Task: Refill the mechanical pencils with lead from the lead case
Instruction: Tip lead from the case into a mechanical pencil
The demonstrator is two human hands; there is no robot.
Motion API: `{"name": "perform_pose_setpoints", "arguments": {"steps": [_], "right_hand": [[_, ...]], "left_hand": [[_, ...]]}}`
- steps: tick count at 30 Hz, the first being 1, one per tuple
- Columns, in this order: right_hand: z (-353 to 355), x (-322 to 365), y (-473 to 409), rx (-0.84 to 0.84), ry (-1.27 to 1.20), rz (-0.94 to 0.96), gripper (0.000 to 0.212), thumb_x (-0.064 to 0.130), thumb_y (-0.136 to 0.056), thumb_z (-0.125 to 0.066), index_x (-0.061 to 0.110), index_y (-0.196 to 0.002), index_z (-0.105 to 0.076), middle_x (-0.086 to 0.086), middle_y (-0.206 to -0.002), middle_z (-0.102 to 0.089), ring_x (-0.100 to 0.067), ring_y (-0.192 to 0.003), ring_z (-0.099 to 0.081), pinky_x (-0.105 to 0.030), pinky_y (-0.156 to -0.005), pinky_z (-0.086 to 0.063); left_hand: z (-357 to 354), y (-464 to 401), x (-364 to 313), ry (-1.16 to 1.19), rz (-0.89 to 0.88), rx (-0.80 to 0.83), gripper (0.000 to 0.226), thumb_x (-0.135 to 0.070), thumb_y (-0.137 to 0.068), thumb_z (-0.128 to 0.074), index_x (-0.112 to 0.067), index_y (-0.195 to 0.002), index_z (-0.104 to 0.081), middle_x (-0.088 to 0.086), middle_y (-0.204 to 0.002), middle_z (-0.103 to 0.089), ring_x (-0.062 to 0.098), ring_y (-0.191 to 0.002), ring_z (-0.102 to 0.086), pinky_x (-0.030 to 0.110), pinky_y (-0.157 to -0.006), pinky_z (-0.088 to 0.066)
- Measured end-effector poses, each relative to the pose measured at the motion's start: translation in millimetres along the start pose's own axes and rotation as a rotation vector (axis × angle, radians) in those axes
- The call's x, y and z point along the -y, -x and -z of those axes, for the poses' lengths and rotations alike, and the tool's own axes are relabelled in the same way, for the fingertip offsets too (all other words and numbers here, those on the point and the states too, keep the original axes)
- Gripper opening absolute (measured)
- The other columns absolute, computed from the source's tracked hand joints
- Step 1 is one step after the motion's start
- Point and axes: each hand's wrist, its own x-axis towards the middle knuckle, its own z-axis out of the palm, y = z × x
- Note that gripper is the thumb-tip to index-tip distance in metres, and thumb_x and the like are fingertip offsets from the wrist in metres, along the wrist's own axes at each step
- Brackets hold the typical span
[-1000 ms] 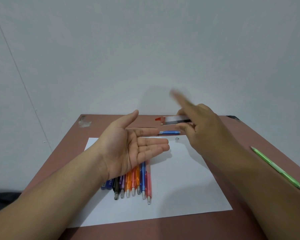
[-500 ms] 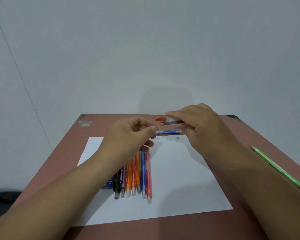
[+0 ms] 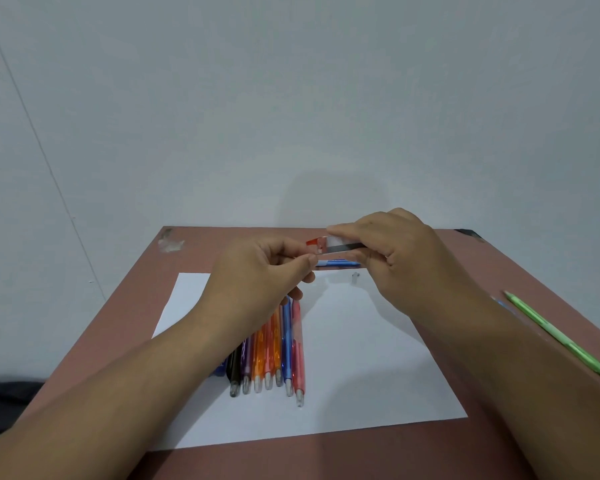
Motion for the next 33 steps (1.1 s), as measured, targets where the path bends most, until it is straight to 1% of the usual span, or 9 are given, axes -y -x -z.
{"name": "perform_pose_setpoints", "arguments": {"steps": [4,9,13,19,23,27,30,32,33], "right_hand": [[-0.5,1.1,-0.1,0.0,0.0,-0.004,0.047,0.008,-0.089,-0.052,0.024,-0.131,-0.068,0.005,-0.107,-0.071,-0.022,-0.093,-0.057,-0.036,-0.081,-0.051],[-0.4,0.3,0.3,0.011,-0.003,-0.002,0.047,0.004,-0.091,-0.058,0.025,-0.132,-0.067,0.006,-0.107,-0.071,-0.023,-0.093,-0.058,-0.039,-0.08,-0.053],[0.4,1.7,-0.1,0.014,-0.005,-0.005,0.044,0.011,-0.091,-0.053,0.025,-0.131,-0.068,0.006,-0.105,-0.072,-0.022,-0.091,-0.057,-0.039,-0.079,-0.052],[1.5,3.9,-0.1,0.013,-0.005,-0.001,0.042,0.007,-0.093,-0.059,0.022,-0.131,-0.068,0.003,-0.105,-0.072,-0.024,-0.092,-0.059,-0.04,-0.079,-0.054],[2.5,5.5,-0.8,0.009,-0.007,-0.013,0.042,0.012,-0.092,-0.054,0.022,-0.129,-0.069,0.003,-0.102,-0.073,-0.023,-0.089,-0.059,-0.036,-0.077,-0.051],[3.7,6.4,-0.7,0.013,-0.004,-0.03,0.038,0.008,-0.094,-0.058,0.019,-0.129,-0.07,0.0,-0.103,-0.074,-0.023,-0.088,-0.059,-0.03,-0.077,-0.046],[4.4,4.4,-0.4,0.046,-0.016,-0.08,0.039,0.007,-0.098,-0.062,0.025,-0.132,-0.067,0.005,-0.106,-0.073,-0.02,-0.093,-0.057,-0.024,-0.08,-0.044],[4.3,4.3,0.0,0.045,-0.029,-0.097,0.039,0.01,-0.098,-0.063,0.028,-0.132,-0.067,0.008,-0.107,-0.072,-0.017,-0.094,-0.055,-0.02,-0.08,-0.042],[4.2,4.9,0.1,0.039,-0.041,-0.104,0.038,0.011,-0.099,-0.063,0.029,-0.132,-0.067,0.01,-0.107,-0.072,-0.017,-0.095,-0.056,-0.02,-0.081,-0.043]], "left_hand": [[-0.6,0.0,-0.4,0.006,0.004,-0.006,0.005,-0.028,-0.092,-0.071,-0.029,-0.089,-0.075,-0.012,-0.073,-0.075,0.01,-0.061,-0.07,0.017,-0.056,-0.055],[-1.1,1.1,-1.6,0.021,0.009,0.001,0.006,-0.028,-0.092,-0.07,-0.028,-0.089,-0.075,-0.01,-0.073,-0.075,0.01,-0.061,-0.07,0.017,-0.057,-0.055],[-1.3,1.4,-1.5,0.03,0.013,0.001,0.006,-0.028,-0.092,-0.07,-0.027,-0.089,-0.076,-0.01,-0.074,-0.075,0.01,-0.061,-0.07,0.017,-0.057,-0.054],[-0.6,2.5,-2.0,0.026,-0.003,-0.001,0.009,-0.027,-0.094,-0.068,-0.024,-0.088,-0.075,-0.008,-0.075,-0.075,0.01,-0.063,-0.07,0.019,-0.059,-0.057],[0.5,1.8,-1.4,0.018,0.002,-0.001,0.01,-0.027,-0.094,-0.067,-0.023,-0.088,-0.074,-0.009,-0.076,-0.075,0.01,-0.065,-0.071,0.019,-0.058,-0.054],[3.0,0.9,-1.2,0.005,0.013,-0.016,0.011,-0.026,-0.095,-0.065,-0.023,-0.088,-0.073,-0.01,-0.078,-0.075,0.011,-0.068,-0.071,0.027,-0.066,-0.059],[4.8,0.7,-1.7,0.009,0.006,-0.032,0.01,-0.025,-0.095,-0.065,-0.022,-0.089,-0.072,-0.009,-0.079,-0.075,0.013,-0.069,-0.072,0.034,-0.07,-0.06],[5.8,1.3,-2.4,0.002,-0.001,-0.037,0.009,-0.024,-0.095,-0.064,-0.021,-0.089,-0.071,-0.009,-0.079,-0.075,0.012,-0.069,-0.072,0.033,-0.07,-0.06],[6.3,1.5,-2.7,0.0,-0.003,-0.04,0.009,-0.024,-0.095,-0.064,-0.021,-0.089,-0.07,-0.009,-0.079,-0.075,0.012,-0.069,-0.072,0.032,-0.07,-0.06]]}}
